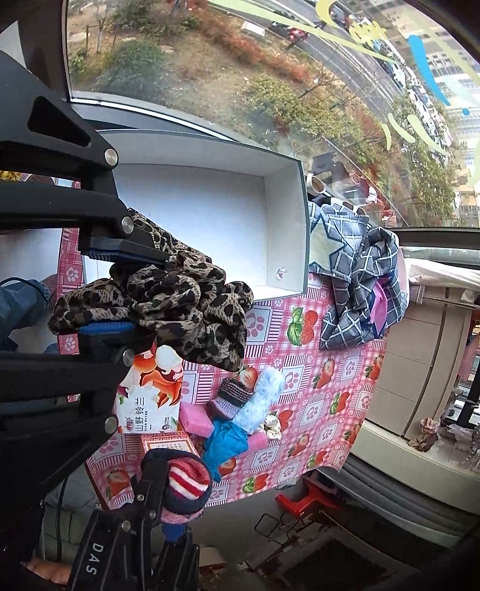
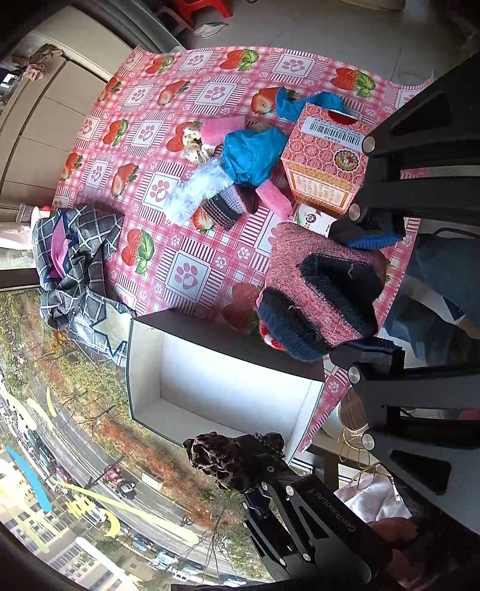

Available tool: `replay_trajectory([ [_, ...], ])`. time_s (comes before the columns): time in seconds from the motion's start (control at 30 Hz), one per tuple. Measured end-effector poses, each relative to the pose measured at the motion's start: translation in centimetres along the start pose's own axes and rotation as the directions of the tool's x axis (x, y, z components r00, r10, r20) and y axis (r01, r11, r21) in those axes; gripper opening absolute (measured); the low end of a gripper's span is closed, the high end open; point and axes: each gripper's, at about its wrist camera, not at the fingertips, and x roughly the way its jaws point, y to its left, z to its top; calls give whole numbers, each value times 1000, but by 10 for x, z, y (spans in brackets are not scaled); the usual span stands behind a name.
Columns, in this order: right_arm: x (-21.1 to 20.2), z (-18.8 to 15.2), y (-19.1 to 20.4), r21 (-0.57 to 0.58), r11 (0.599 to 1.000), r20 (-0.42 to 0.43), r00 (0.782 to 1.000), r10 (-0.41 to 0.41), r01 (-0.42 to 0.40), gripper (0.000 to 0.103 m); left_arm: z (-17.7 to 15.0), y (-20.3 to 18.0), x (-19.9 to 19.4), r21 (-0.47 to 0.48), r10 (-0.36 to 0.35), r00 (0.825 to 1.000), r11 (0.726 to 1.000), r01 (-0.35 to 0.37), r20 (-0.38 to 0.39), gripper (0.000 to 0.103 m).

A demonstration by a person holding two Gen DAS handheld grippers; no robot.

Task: Organize soft objects
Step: 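Carry the scrunchie and pink glove with both tools over the white box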

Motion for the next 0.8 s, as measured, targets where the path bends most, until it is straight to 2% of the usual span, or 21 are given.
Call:
replay_trajectory([
  [0.8, 17, 17, 58, -149, 988, -38, 998, 41, -46, 39, -5, 41, 4, -115, 66, 997, 991, -69, -35, 27],
])
